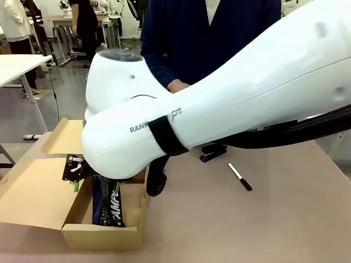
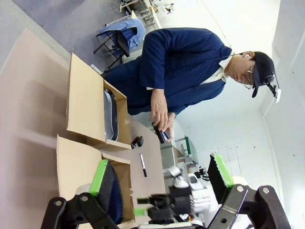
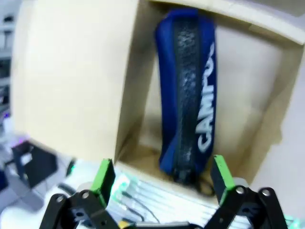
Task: Place items inside the box.
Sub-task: Pick up a Pencil pouch or Stapler and place it inside the Mailer Box closest to the robot.
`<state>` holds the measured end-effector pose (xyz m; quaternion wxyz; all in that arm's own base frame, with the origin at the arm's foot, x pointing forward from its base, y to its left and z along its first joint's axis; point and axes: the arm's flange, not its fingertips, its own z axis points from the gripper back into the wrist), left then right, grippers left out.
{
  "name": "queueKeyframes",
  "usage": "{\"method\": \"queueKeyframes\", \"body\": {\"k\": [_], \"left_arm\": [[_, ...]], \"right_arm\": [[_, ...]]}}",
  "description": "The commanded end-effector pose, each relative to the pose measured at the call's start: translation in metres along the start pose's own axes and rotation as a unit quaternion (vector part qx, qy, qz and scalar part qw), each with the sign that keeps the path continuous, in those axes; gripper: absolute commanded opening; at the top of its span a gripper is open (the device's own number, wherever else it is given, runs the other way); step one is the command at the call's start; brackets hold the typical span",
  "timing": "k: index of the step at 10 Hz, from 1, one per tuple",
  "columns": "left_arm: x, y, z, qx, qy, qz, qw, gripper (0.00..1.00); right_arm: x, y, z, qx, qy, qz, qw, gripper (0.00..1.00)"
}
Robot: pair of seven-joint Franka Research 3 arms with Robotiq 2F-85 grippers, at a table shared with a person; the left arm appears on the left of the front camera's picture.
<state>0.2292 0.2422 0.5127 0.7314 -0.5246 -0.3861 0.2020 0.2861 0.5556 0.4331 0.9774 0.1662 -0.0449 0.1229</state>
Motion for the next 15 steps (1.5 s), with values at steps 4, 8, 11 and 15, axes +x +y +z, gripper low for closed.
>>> {"method": "queueKeyframes", "body": {"k": [4,8,11,15], "left_arm": [[0.000,-0.001,-0.001,-0.010,-0.005,-0.010,1.000,1.00],[0.000,-0.001,-0.001,-0.010,-0.005,-0.010,1.000,1.00],[0.000,-0.001,-0.001,-0.010,-0.005,-0.010,1.000,1.00],[0.000,-0.001,-0.001,-0.010,-0.005,-0.010,1.000,1.00]], "right_arm": [[-0.127,-0.153,0.160,0.089,0.008,0.084,0.992,1.00],[-0.135,-0.179,0.162,0.112,-0.011,0.048,0.993,1.00],[-0.151,-0.209,0.157,0.118,-0.023,0.027,0.992,1.00],[-0.148,-0.346,0.267,0.225,-0.073,-0.069,0.969,1.00]]}}
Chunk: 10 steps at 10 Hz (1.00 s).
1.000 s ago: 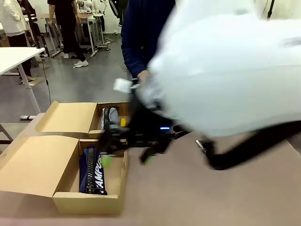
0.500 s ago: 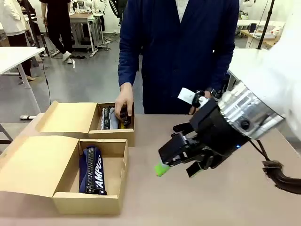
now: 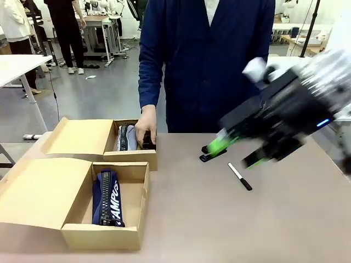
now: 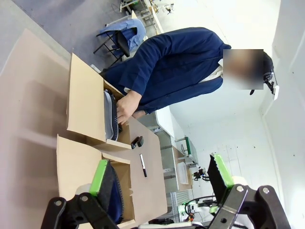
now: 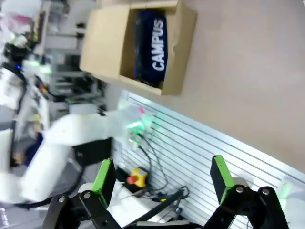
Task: Place items inside the box.
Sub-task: Pick up a Pencil pouch or Stapler and place it inside the Mailer Box closest to the robot.
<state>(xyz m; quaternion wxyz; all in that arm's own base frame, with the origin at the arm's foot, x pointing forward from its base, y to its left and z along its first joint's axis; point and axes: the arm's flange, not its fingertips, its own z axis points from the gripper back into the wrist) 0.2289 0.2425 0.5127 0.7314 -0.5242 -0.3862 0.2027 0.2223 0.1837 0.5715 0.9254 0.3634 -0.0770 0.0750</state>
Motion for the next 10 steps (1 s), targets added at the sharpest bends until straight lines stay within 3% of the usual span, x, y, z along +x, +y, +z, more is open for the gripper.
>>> {"method": "queueKeyframes", "body": {"k": [1,4,6,7,8,9,10], "left_arm": [[0.000,-0.001,-0.001,-0.011,-0.004,-0.010,1.000,1.00],[0.000,-0.001,-0.001,-0.011,-0.004,-0.010,1.000,1.00],[0.000,-0.001,-0.001,-0.011,-0.004,-0.010,1.000,1.00],[0.000,-0.001,-0.001,-0.011,-0.004,-0.010,1.000,1.00],[0.000,-0.001,-0.001,-0.011,-0.004,-0.010,1.000,1.00],[0.000,-0.001,-0.001,-0.011,-0.004,-0.010,1.000,1.00],[0.000,-0.001,-0.001,-0.011,-0.004,-0.010,1.000,1.00]], "right_arm": [[-0.008,-0.112,0.076,0.089,0.016,-0.054,0.994,1.00],[-0.021,-0.256,0.123,0.196,-0.037,-0.119,0.973,1.00],[-0.041,-0.330,0.118,0.256,-0.098,-0.156,0.949,1.00],[-0.046,-0.349,0.106,0.284,-0.142,-0.177,0.932,1.00],[-0.041,-0.344,0.089,0.264,-0.166,-0.222,0.924,1.00],[-0.045,-0.353,0.159,0.256,-0.121,-0.180,0.942,1.00],[-0.045,-0.353,0.159,0.256,-0.121,-0.180,0.942,1.00]]}}
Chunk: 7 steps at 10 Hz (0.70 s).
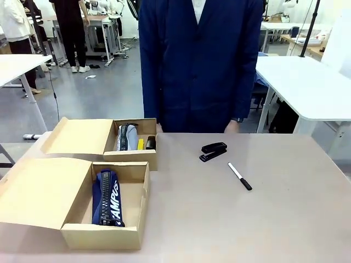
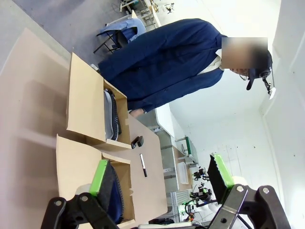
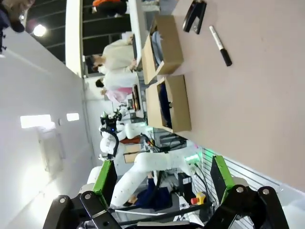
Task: Place items inside the box.
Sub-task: Pick up a Pencil pouch or Stapler and place it inside the Mailer Box closest to the robot.
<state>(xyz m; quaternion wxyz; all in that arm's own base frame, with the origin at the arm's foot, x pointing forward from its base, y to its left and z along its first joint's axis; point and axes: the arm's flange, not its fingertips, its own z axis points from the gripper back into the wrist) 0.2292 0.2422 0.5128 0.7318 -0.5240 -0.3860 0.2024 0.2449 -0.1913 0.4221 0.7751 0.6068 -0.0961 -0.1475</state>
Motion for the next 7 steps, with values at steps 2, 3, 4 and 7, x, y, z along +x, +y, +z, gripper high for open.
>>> {"method": "queueKeyframes", "body": {"k": [2,3,4,7], "left_arm": [[0.0001,-0.0010,-0.0010,-0.011,-0.005,-0.010,1.000,1.00],[0.0001,-0.0010,-0.0010,-0.011,-0.005,-0.010,1.000,1.00],[0.0001,-0.0010,-0.0010,-0.011,-0.005,-0.010,1.000,1.00],[0.0001,-0.0010,-0.0010,-0.011,-0.005,-0.010,1.000,1.00]], "right_arm": [[-0.0140,0.0221,0.0031,-0.005,0.014,0.025,1.000,1.00],[-0.0140,0.0221,0.0031,-0.005,0.014,0.025,1.000,1.00],[-0.0140,0.0221,0.0031,-0.005,0.014,0.025,1.000,1.00],[-0.0140,0.0221,0.0031,-0.005,0.014,0.025,1.000,1.00]]}}
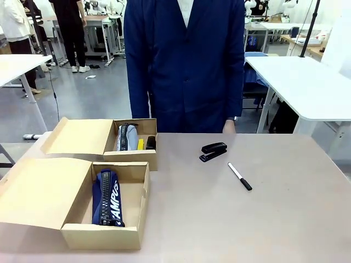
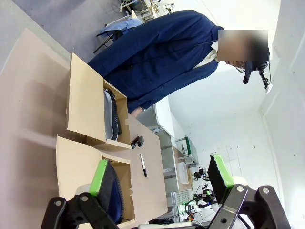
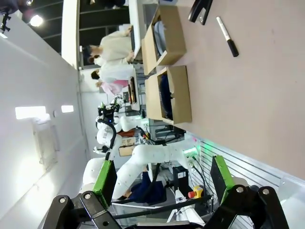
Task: Place items inside the box.
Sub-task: Pick up a Pencil pouch or Stapler and place it inside the Mailer Box closest to the robot.
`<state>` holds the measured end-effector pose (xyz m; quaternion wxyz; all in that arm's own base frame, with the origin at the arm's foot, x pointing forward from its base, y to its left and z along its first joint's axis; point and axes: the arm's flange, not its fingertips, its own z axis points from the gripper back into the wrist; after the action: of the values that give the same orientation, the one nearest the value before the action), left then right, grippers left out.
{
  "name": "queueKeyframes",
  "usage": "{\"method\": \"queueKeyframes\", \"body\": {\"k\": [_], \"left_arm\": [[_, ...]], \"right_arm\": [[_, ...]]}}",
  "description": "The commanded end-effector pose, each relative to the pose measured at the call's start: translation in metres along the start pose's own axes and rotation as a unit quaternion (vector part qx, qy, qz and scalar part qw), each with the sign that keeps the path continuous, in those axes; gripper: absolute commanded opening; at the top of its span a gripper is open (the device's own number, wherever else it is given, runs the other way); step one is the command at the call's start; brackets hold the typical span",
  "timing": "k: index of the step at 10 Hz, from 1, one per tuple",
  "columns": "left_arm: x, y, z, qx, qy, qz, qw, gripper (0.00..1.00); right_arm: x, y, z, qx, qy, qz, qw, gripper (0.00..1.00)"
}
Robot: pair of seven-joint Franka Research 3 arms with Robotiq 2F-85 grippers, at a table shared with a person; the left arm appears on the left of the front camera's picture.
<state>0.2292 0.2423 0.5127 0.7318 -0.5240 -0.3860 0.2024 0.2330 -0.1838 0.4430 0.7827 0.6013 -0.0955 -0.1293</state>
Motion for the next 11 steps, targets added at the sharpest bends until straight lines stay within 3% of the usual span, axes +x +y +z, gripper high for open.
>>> {"method": "queueKeyframes", "body": {"k": [1,5,6,7,9,10,11], "left_arm": [[0.000,-0.001,-0.001,-0.011,-0.005,-0.010,1.000,1.00],[0.000,-0.001,-0.001,-0.011,-0.005,-0.010,1.000,1.00],[0.000,-0.001,-0.001,-0.011,-0.005,-0.010,1.000,1.00],[0.000,-0.001,-0.001,-0.011,-0.005,-0.010,1.000,1.00],[0.000,-0.001,-0.001,-0.011,-0.005,-0.010,1.000,1.00],[0.000,-0.001,-0.001,-0.011,-0.005,-0.010,1.000,1.00],[0.000,-0.001,-0.001,-0.011,-0.005,-0.010,1.000,1.00]], "right_arm": [[0.000,0.001,0.001,0.002,0.002,0.009,1.000,1.00],[0.000,0.000,0.000,0.000,0.000,0.000,1.000,1.00],[0.015,0.017,-0.028,-0.064,0.057,0.052,0.995,1.00],[0.044,0.032,-0.057,-0.101,0.081,0.099,0.987,1.00],[0.079,0.054,-0.121,-0.159,0.170,0.212,0.949,1.00],[0.084,0.057,-0.140,-0.197,0.199,0.237,0.930,1.00],[0.082,0.056,-0.140,-0.191,0.200,0.227,0.934,1.00]]}}
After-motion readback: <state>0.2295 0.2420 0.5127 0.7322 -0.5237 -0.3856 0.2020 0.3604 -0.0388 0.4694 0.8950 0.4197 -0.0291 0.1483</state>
